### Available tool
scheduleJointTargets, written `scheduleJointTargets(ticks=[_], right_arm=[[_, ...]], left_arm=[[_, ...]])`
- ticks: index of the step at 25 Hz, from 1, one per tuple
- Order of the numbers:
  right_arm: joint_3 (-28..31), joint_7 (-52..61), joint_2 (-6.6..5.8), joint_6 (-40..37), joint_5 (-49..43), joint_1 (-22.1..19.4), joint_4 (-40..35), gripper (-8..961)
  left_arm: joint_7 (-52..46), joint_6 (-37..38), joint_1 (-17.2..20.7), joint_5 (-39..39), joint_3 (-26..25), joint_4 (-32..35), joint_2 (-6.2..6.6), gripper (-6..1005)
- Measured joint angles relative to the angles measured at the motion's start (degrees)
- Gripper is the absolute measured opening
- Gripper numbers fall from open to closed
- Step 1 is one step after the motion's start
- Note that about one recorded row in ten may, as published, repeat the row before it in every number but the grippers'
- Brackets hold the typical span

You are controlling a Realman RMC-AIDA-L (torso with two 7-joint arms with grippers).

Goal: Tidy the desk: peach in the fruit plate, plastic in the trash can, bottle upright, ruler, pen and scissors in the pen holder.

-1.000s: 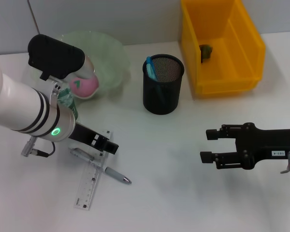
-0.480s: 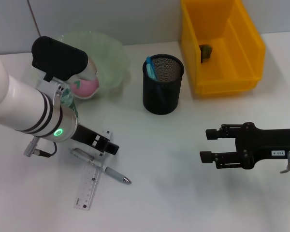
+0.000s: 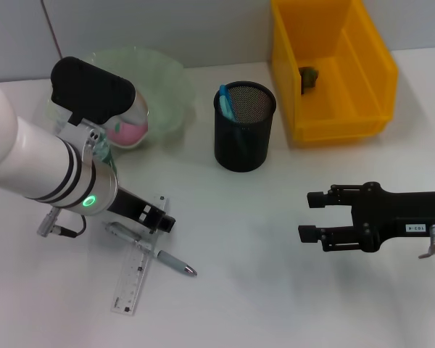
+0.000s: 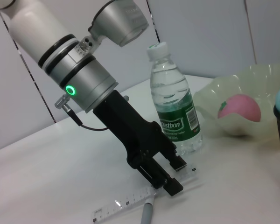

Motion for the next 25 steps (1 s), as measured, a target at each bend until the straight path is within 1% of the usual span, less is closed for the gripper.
scheduleJointTargets(ticks=[1,6,14,20,25], right_arm=[[0.0,0.0,0.02,0.0,0.0,0.0,0.0,743],[-0.2,0.5,0.09,0.0,0.0,0.1,0.0,742],[-0.1,0.7,0.03,-0.2,0.0,0.1,0.0,743],[0.1,1.1,0.00,-0.4,0.0,0.1,0.0,743],[0.0,1.2,-0.01,-0.4,0.0,0.1,0.0,743]], left_arm=[[0.0,-0.1,0.0,0.0,0.1,-0.1,0.00,740],[0.0,-0.5,-0.1,0.1,0.4,-0.3,0.00,643],[0.1,-0.6,-0.4,0.1,0.4,-0.8,0.00,646],[0.1,-0.5,-0.2,0.1,1.0,0.4,0.00,430],[0.1,1.3,0.2,-0.1,0.8,3.2,0.04,391]])
